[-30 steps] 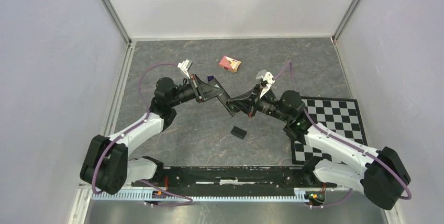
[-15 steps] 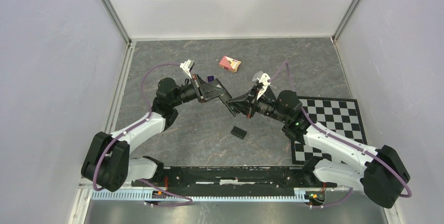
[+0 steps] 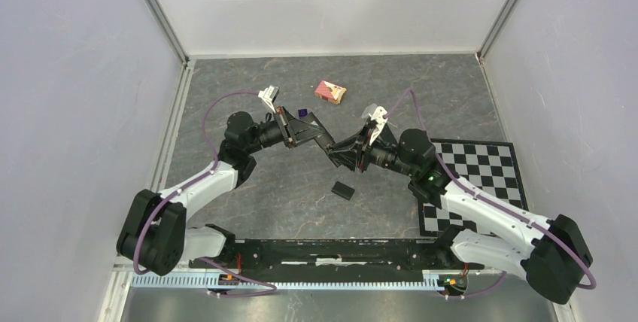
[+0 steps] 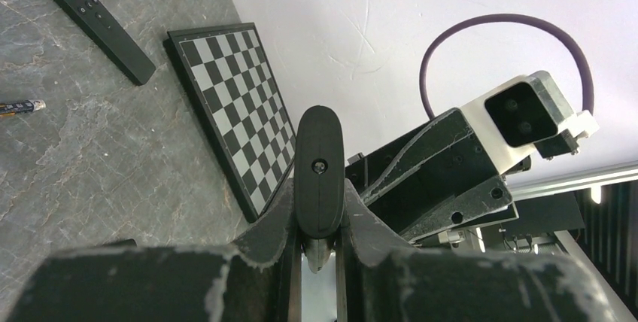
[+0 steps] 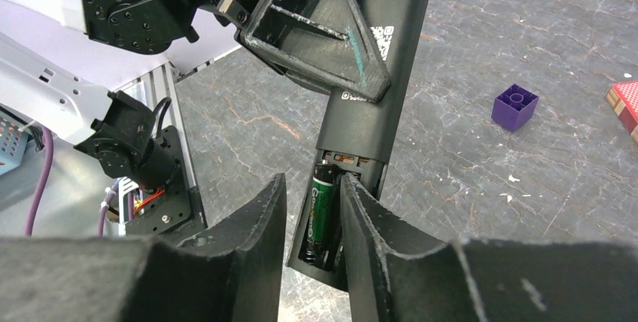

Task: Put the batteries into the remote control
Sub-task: Load the battery into the remote control.

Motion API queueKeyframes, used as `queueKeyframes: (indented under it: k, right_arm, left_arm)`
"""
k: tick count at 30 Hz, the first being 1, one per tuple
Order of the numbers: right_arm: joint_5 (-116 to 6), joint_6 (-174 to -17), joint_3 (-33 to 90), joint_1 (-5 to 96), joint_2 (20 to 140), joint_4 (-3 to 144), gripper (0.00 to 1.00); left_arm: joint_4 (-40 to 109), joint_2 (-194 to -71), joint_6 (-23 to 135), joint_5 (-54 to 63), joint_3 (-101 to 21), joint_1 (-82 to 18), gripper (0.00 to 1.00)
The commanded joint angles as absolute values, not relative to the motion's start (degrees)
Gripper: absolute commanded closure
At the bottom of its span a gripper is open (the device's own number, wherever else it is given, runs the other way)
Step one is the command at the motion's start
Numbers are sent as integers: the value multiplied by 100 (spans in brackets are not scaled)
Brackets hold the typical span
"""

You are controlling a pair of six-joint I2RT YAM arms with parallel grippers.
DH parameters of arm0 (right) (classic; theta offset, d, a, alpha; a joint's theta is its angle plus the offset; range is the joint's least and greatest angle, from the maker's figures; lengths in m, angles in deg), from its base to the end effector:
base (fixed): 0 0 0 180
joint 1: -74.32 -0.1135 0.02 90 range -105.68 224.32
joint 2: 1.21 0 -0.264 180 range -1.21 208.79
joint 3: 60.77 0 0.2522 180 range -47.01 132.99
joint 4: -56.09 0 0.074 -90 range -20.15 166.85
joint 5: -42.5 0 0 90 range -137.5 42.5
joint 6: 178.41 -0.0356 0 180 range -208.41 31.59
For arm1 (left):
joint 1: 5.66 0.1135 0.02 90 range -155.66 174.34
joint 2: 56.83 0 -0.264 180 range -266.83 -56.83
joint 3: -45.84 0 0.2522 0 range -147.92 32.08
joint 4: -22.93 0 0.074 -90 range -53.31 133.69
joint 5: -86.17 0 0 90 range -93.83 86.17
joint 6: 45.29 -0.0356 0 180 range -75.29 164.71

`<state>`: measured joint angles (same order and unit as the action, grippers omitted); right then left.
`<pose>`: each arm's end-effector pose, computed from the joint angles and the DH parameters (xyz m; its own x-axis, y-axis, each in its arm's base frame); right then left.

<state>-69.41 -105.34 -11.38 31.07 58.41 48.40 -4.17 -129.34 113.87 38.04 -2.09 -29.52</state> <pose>0.1669 0.1752 0.2917 -0.2951 0.0934 -0.9509 -0.8585 0.4110 0.3067 0.2377 -0.1311 0.2648 -0.8371 -0.3907 -0.3828 0.3617 0.1297 -0.9232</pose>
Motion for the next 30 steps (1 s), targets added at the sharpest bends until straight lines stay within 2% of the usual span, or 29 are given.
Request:
queueKeyframes:
  k: [1,11,13,17,24,30]
  right_arm:
    - [-6718,-10585,-727,3115,5818,5017,60]
    - [-6144,-11176,0,3177,5786,5950,36]
    - [-5863,-11496,89,3195,5768,6187,22]
    - [-5224,-12726,66,3230,5773,6767,2]
    - [-5453,-14838,-1207,3231,5633,5010,2]
    - [-5659,-15570,-1584,3224,5739,3706,2]
  left_arm:
    - [-707,-12809,11492,3908,-385,-2981,98]
    - [-584,-12730,11126,3725,-399,-2975,98]
    - [-593,-12718,11057,3650,-390,-2978,98]
    - [-722,-12717,11017,3443,-385,-2975,98]
    - [-1109,-12829,11143,3131,-395,-2975,98]
    - [-1392,-12962,11263,2976,-341,-3063,98]
